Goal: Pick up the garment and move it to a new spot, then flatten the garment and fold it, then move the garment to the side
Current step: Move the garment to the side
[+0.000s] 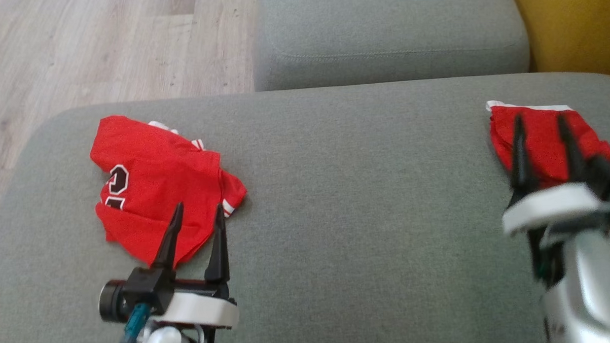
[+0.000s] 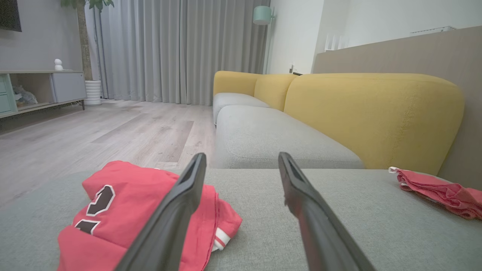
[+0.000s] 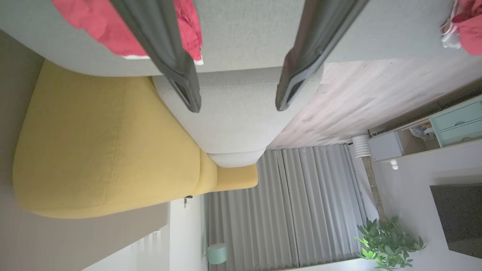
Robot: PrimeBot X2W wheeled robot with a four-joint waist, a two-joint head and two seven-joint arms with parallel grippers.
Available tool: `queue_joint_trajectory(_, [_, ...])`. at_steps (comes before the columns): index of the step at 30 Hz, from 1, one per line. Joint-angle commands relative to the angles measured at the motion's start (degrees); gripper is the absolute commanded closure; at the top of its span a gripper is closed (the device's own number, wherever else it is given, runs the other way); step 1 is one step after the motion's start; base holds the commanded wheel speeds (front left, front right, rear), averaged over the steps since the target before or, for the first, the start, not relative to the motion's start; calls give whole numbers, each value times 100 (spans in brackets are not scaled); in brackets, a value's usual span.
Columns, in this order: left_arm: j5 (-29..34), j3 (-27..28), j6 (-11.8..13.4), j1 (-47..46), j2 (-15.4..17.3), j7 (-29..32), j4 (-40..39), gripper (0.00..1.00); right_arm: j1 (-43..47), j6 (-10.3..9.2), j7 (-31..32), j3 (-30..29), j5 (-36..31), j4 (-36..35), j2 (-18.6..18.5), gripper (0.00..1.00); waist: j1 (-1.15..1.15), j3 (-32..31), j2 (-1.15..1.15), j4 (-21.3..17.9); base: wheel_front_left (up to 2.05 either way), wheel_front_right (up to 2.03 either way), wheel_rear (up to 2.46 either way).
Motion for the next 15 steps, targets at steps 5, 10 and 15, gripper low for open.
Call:
queue_joint_trajectory(5, [-126,215,135,36,29,-31,-320,0,632,-5,-381,446,137,-208,43,0,1,-74,0,-41,0,0,0])
queue_joint_trajectory(10, [-168,223,209,224,29,-31,-457,0,1282,-5,-531,580,156,-357,44,0,1,-104,0,-84,0,0,0])
queue_joint_trajectory(15, [-165,315,239,361,29,-31,-582,0,1533,-5,-584,637,116,-561,45,0,1,-111,0,-134,0,0,0])
